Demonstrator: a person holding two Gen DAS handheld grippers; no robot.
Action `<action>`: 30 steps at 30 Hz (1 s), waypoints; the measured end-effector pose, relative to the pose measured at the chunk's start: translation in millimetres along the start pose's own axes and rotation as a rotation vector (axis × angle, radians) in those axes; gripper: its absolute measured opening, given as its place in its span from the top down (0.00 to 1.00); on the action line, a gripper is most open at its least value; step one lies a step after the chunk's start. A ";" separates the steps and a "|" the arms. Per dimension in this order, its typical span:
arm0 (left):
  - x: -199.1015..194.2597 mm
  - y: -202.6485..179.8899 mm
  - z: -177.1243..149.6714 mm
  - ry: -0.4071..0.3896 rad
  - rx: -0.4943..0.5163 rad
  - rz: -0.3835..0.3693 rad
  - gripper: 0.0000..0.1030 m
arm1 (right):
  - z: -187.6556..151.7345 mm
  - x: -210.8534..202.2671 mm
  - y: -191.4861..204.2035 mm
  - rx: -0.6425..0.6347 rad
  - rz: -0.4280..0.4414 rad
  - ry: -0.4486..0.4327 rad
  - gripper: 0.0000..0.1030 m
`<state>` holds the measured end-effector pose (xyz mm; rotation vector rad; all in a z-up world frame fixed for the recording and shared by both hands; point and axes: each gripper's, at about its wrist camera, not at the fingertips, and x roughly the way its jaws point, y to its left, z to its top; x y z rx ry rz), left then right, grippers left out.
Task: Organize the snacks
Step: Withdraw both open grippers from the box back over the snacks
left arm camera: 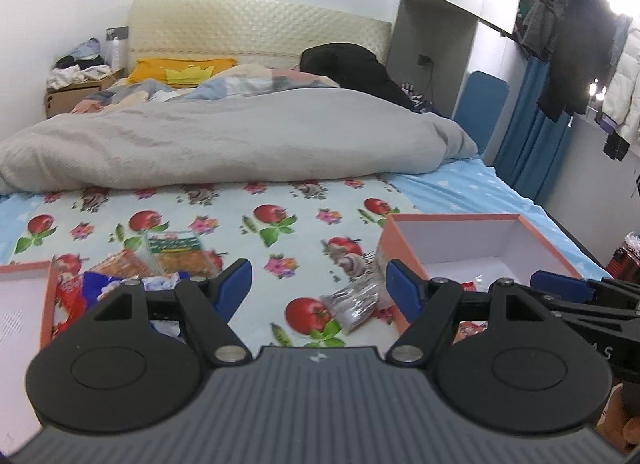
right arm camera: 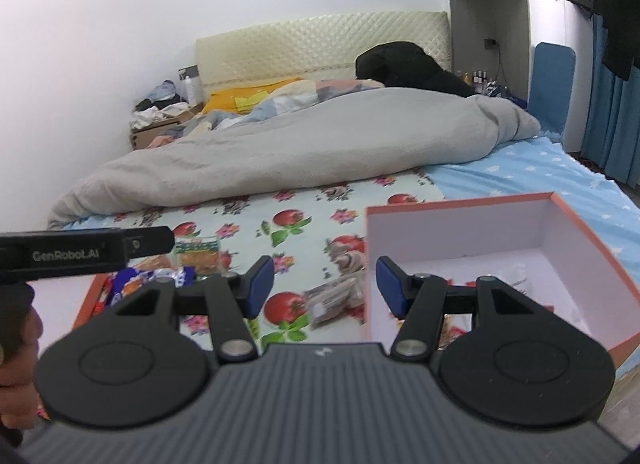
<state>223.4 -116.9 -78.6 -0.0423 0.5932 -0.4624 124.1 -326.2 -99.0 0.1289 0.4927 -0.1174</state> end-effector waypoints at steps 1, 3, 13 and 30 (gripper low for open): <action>-1.3 5.7 -3.5 0.005 -0.012 0.009 0.24 | -3.6 1.6 4.3 -0.004 0.000 0.008 0.43; -2.3 15.2 -8.9 0.008 -0.026 0.017 0.24 | -11.1 6.3 12.2 -0.005 0.007 0.030 0.43; -16.5 57.2 -48.2 0.055 -0.075 0.099 0.24 | -39.9 17.6 42.9 -0.022 0.041 0.100 0.43; -33.6 97.7 -109.0 0.141 -0.172 0.183 0.24 | -76.8 17.6 65.8 -0.002 0.030 0.156 0.43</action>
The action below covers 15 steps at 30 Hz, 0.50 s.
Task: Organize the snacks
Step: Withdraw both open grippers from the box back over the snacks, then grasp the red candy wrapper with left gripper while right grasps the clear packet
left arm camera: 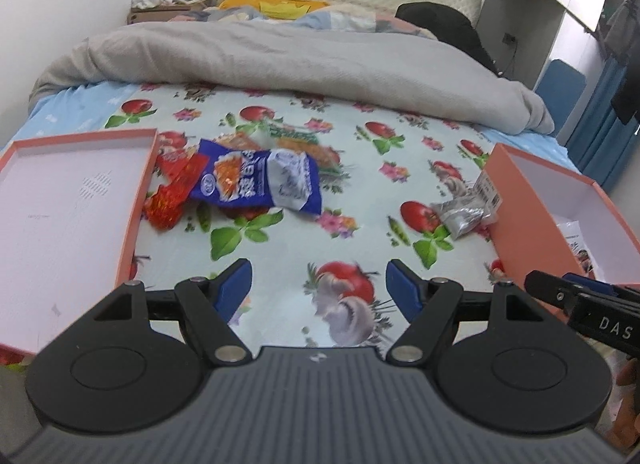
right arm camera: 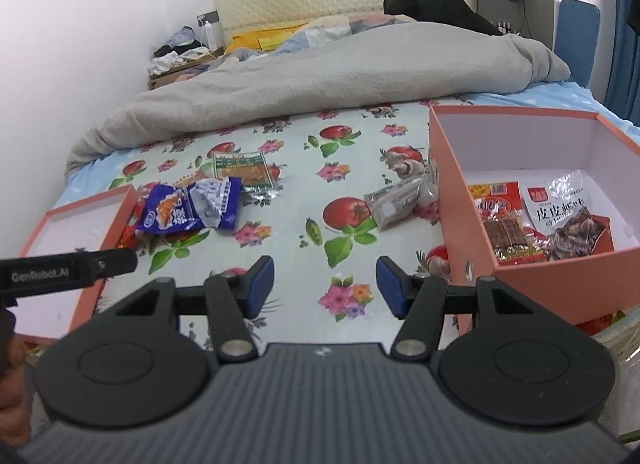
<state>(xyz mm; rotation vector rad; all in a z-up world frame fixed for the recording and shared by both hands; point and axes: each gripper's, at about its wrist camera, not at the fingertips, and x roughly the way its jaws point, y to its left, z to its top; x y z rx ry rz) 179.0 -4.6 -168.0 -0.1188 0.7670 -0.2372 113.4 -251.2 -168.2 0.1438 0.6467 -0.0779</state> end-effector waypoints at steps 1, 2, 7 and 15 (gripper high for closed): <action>1.4 1.7 -1.1 0.004 -0.001 0.000 0.24 | -1.1 1.9 0.1 0.002 -0.005 0.004 0.43; 2.5 3.2 -1.8 0.006 -0.002 0.002 0.24 | -1.7 4.0 -0.3 0.005 -0.009 0.008 0.43; 19.0 15.0 1.5 0.016 0.011 0.036 0.24 | -1.2 21.8 -6.2 0.028 -0.036 0.031 0.43; 61.5 43.9 20.6 0.044 0.082 0.141 0.24 | 4.9 60.7 -10.5 0.054 -0.055 0.075 0.43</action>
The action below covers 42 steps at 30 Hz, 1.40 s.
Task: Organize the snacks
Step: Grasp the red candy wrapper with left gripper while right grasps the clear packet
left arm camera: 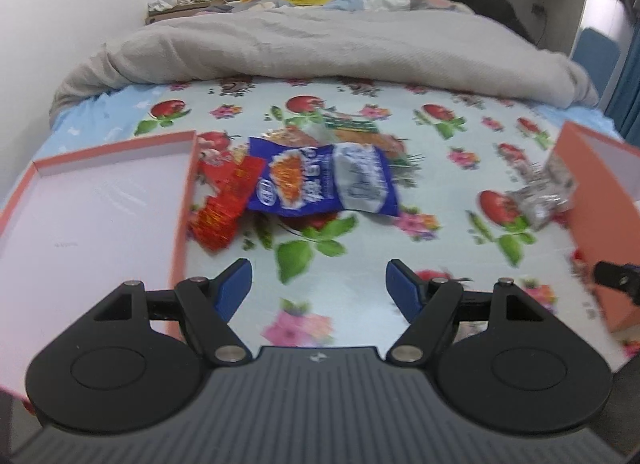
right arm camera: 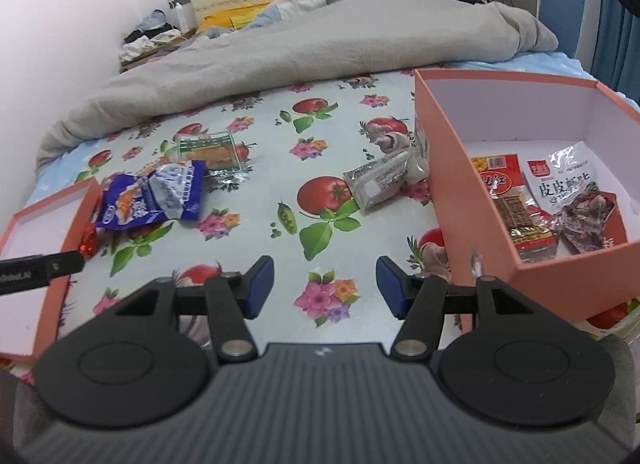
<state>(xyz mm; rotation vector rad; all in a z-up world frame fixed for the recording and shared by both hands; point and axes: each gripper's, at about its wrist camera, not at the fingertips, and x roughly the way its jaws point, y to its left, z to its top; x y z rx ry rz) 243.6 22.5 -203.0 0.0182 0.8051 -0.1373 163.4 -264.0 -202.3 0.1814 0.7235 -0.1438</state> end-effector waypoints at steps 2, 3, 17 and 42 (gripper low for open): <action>11.6 4.7 3.9 0.012 0.018 0.024 0.24 | 2.4 10.1 0.9 0.001 -0.002 0.010 0.43; 17.9 6.8 6.1 0.017 0.026 0.034 0.24 | 3.8 14.9 1.2 0.003 -0.005 0.015 0.43; 89.8 19.0 26.8 0.086 0.210 0.168 0.24 | 28.7 85.5 -0.3 0.059 -0.067 0.053 0.43; 151.8 27.2 33.1 0.178 0.372 0.306 0.46 | 45.3 158.8 -19.4 0.206 -0.224 0.065 0.43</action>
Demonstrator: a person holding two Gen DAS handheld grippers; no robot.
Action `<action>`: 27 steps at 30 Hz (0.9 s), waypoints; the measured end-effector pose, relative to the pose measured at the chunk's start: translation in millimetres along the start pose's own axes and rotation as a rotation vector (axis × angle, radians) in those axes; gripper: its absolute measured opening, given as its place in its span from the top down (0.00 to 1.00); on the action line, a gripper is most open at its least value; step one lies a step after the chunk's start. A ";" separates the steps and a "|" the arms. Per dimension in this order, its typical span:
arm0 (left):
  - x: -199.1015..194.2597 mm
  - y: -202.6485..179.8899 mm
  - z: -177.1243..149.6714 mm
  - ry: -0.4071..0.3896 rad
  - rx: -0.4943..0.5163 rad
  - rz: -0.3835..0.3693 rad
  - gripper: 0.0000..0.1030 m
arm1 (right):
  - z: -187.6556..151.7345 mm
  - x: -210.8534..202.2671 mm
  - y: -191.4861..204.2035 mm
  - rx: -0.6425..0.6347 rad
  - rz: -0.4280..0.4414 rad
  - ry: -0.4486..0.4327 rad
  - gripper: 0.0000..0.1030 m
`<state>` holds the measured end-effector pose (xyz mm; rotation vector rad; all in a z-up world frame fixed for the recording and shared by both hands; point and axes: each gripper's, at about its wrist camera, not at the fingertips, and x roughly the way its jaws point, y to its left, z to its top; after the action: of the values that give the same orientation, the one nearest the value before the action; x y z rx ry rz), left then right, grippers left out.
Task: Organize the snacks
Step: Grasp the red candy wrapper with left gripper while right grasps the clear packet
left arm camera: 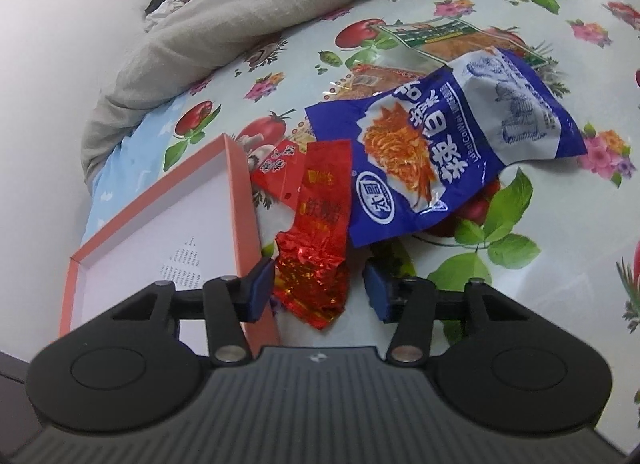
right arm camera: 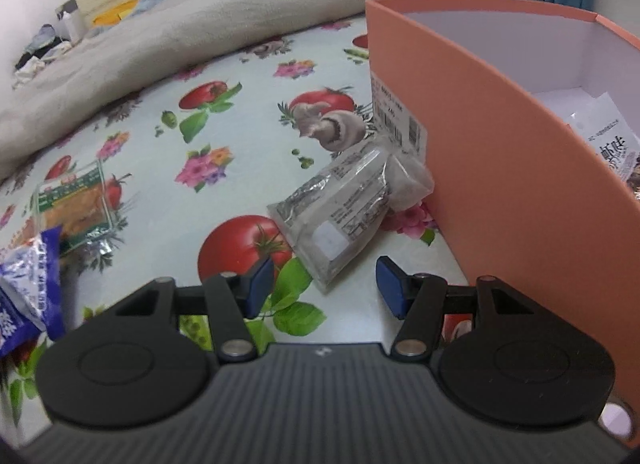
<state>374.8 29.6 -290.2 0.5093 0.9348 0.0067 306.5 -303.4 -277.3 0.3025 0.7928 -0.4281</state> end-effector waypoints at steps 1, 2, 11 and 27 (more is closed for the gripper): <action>0.4 0.7 0.1 0.003 0.006 0.000 0.48 | 0.8 0.2 0.3 -0.002 -0.001 -0.009 0.43; 1.0 1.5 0.3 0.007 0.013 0.001 0.50 | 1.6 0.4 0.7 -0.002 -0.001 -0.017 0.43; 2.3 1.8 0.4 -0.004 0.010 -0.015 0.63 | 7.4 14.6 -1.4 0.014 -0.014 -0.040 0.43; -17.8 7.6 -6.4 -0.027 -0.065 -0.029 0.76 | 4.9 -0.2 -5.4 -0.037 0.045 -0.024 0.62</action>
<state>360.8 35.0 -276.5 0.4350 0.9129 0.0036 306.8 -310.1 -274.5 0.2799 0.7678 -0.3742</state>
